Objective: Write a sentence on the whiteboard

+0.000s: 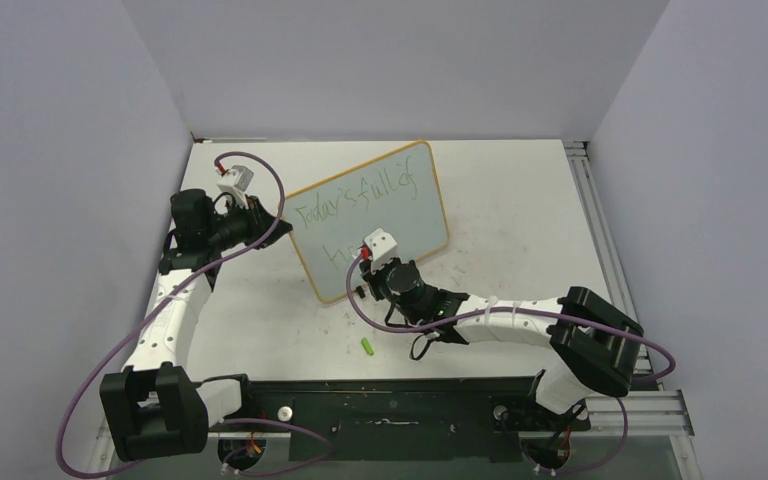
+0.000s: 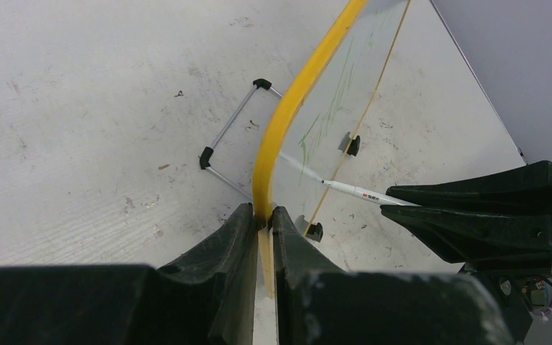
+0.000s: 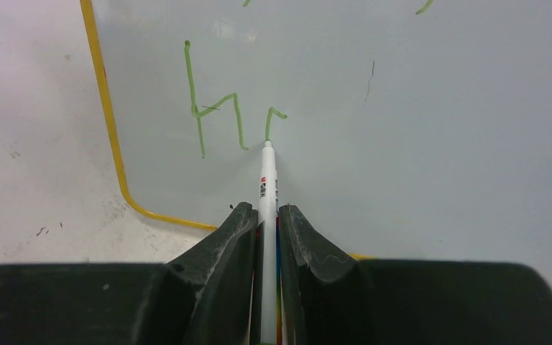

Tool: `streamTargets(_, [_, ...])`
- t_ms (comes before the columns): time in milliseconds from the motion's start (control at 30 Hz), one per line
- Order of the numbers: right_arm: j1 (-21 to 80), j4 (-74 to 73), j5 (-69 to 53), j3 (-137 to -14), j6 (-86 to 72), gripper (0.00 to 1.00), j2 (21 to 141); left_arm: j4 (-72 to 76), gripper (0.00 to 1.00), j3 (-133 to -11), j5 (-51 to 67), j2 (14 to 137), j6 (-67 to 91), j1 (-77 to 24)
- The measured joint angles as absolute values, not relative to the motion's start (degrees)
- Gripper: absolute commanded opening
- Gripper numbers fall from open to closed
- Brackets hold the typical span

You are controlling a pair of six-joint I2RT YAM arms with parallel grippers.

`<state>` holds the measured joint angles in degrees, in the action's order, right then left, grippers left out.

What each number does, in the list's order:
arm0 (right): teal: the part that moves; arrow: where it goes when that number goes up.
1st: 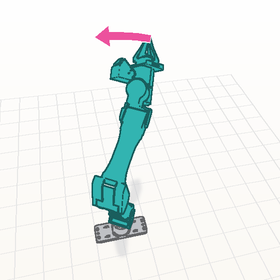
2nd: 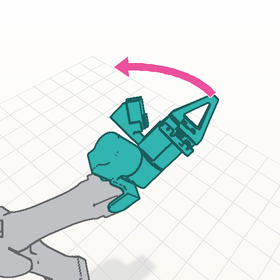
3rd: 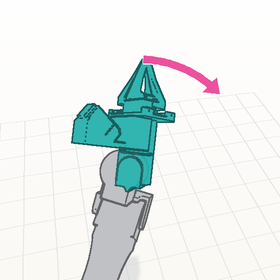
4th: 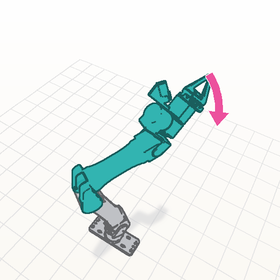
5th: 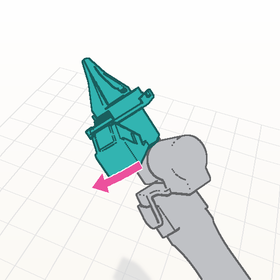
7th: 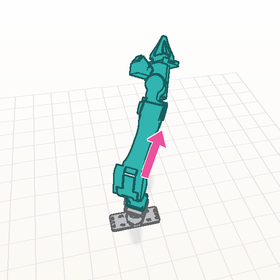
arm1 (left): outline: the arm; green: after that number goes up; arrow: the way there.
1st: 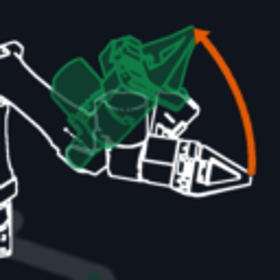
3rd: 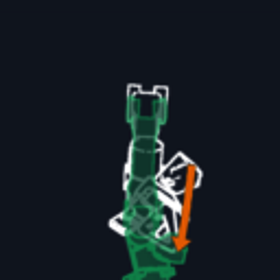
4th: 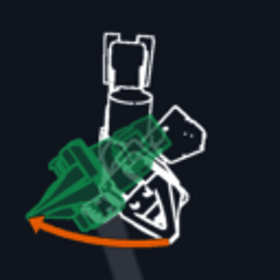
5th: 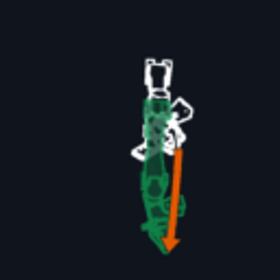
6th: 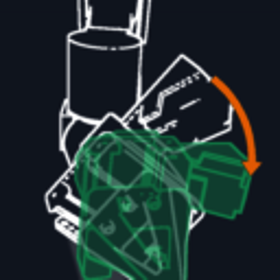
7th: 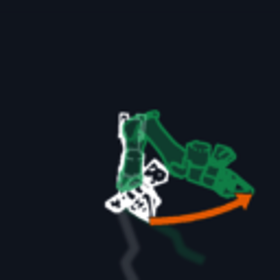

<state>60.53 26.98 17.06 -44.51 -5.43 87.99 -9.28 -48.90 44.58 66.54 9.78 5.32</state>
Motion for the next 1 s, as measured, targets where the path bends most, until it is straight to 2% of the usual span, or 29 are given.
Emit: streamTargets(1000, [60.6,26.5,20.2,-45.2,-4.8,0.05,87.9,-9.3,0.0,-48.9,44.5,66.5,9.7,5.3])
